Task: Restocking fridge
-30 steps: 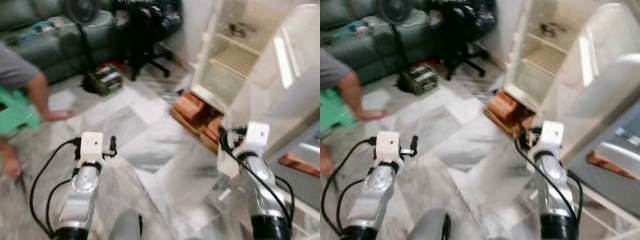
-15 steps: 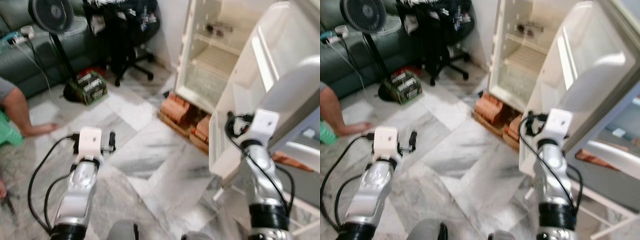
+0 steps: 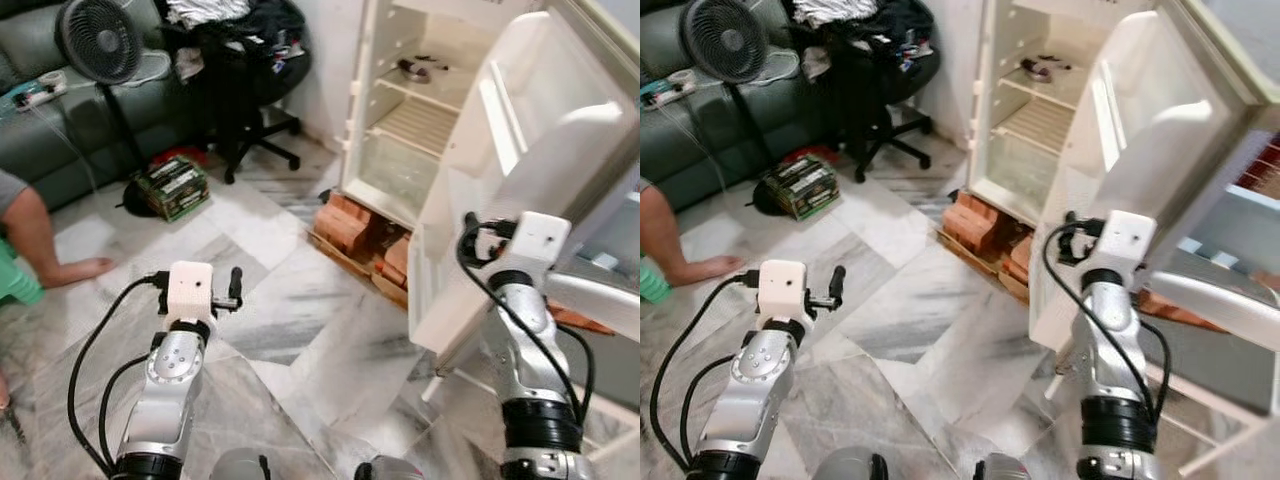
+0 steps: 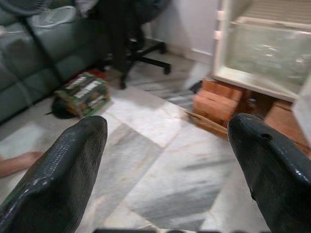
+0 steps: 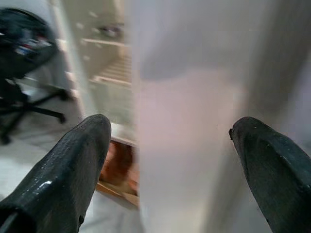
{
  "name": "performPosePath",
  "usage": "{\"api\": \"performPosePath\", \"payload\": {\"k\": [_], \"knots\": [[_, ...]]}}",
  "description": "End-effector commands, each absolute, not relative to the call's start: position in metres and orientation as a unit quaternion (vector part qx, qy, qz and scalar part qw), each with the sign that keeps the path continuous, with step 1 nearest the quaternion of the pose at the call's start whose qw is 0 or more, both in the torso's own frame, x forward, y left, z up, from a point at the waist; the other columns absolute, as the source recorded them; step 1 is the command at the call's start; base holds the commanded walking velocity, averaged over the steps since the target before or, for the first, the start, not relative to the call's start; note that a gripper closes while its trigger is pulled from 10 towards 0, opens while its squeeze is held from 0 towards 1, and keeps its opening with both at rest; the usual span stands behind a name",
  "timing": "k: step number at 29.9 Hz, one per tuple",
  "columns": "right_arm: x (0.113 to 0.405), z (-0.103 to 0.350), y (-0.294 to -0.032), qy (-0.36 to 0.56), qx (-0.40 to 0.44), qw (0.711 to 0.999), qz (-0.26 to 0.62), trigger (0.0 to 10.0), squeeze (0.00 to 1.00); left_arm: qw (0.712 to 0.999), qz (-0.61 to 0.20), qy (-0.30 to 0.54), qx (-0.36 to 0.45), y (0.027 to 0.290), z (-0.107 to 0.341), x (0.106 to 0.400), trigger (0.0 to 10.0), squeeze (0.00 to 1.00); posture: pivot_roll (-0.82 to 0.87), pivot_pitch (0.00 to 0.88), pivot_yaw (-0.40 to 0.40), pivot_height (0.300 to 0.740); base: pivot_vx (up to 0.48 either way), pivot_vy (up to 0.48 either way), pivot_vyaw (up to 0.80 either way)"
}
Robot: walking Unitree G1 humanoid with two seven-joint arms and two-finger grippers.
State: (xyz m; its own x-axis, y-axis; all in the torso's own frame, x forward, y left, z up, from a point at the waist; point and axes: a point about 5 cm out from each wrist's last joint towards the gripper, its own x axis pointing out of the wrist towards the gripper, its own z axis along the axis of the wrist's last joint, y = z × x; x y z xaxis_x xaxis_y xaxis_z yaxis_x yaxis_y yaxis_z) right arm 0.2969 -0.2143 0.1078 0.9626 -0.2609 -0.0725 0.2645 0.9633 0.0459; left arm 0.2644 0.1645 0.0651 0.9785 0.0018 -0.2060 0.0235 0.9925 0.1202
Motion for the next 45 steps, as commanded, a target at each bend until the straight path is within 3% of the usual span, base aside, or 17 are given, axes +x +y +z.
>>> {"api": "performPosePath", "payload": {"k": [1,16,35,45], "knots": [[0.297,0.112,-0.215,0.023,0.022,0.991,-0.133,10.0,0.00,0.994,-0.014,0.095,0.061,0.163,0.069,0.265,10.0,0.00,0.11,0.065,-0.014,0.740,0.000,0.000,-0.80],[0.297,0.113,-0.206,0.012,0.026,0.994,-0.104,10.0,0.00,0.994,-0.016,0.098,0.055,0.163,0.067,0.262,10.0,0.00,0.11,0.049,-0.012,0.740,0.314,0.138,-0.70],[0.316,0.127,-0.203,-0.011,0.034,0.995,-0.090,10.0,0.00,0.994,-0.006,0.094,0.054,0.167,0.069,0.260,10.0,0.00,0.13,0.066,-0.014,0.740,0.000,0.000,0.00],[0.325,0.140,-0.217,-0.037,0.021,0.992,-0.118,10.0,0.00,0.994,-0.014,0.093,0.055,0.165,0.070,0.263,10.0,0.00,0.12,0.069,-0.007,0.740,0.000,0.000,0.00]]}}
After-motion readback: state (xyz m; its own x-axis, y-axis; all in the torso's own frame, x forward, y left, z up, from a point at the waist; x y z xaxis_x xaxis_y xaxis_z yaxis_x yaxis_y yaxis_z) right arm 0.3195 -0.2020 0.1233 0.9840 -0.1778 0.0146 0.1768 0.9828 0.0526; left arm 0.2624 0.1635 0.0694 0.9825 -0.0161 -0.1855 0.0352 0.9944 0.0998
